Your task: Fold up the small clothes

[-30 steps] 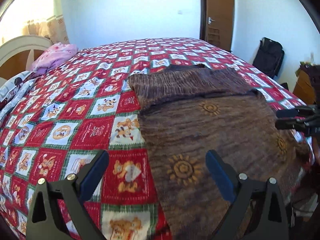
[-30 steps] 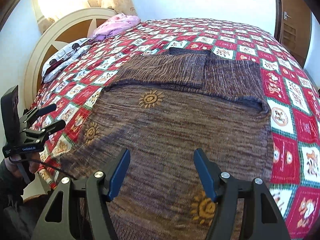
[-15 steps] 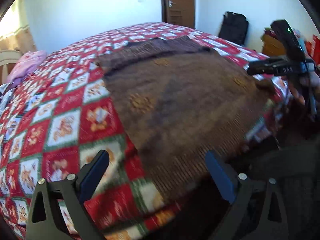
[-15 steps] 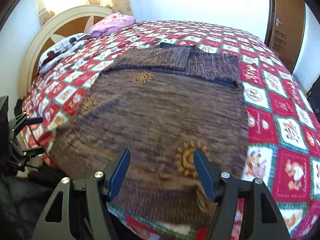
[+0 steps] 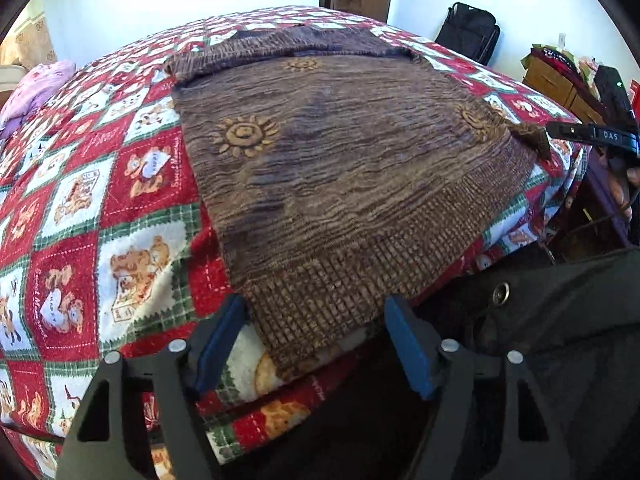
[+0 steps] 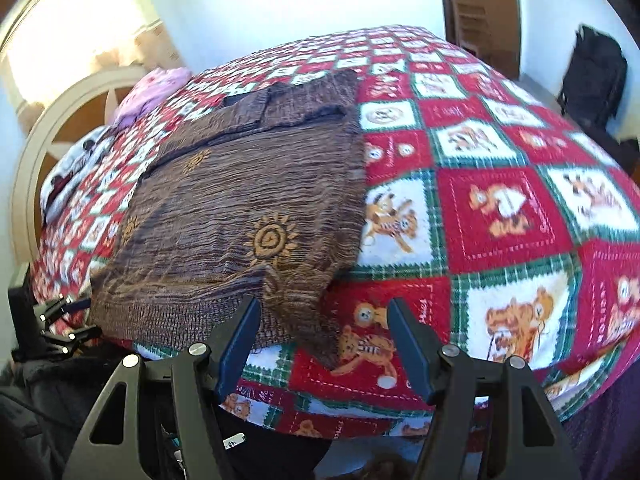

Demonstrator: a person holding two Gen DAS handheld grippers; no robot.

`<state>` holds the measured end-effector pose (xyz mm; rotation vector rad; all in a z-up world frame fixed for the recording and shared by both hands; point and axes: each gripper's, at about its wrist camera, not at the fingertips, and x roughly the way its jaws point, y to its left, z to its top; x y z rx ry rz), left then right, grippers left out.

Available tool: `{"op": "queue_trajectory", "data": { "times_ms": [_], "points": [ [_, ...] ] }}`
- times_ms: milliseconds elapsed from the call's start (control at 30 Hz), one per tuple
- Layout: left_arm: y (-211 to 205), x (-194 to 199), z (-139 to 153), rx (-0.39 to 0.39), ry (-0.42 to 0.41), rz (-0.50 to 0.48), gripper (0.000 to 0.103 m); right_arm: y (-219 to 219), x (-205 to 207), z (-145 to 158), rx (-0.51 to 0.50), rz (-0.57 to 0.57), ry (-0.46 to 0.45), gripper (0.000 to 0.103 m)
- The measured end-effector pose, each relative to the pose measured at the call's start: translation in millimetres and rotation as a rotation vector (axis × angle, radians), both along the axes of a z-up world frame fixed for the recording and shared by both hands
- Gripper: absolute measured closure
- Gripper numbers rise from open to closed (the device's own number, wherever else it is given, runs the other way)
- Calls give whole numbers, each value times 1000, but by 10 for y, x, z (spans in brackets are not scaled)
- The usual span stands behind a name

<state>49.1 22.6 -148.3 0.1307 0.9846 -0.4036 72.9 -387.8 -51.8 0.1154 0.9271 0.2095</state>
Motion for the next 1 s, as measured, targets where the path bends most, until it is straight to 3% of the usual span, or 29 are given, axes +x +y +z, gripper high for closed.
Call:
{"op": "queue_trajectory", "data": {
  "times_ms": [200,300,367,400,433,567,767,900,1000],
  "points": [
    [-36,26,-16,-6,-28,-6,30,140,64,-114,65,56,19,36],
    [-37,62,-20,-17,-40,-10,32,277,41,-192,60,114,38,52],
    [-29,60,-5,-44,-56,-26,58,323,13,-230,31,128,39,76],
    [-27,60,6,-57,-54,-31,67,326,4,-241,14,127,38,83],
    [-23,57,21,-80,-48,-47,86,308,-4,-238,19,125,36,90],
    [13,33,115,-105,-77,-50,88,187,-63,-59,142,136,-34,94],
    [163,13,401,-187,-157,-17,88,178,-127,224,245,168,-154,97],
    [148,54,434,-190,-171,-21,88,201,-22,147,176,144,-116,97],
    [110,62,348,-175,-148,-26,89,112,-31,82,190,124,-73,97]
  ]
}}
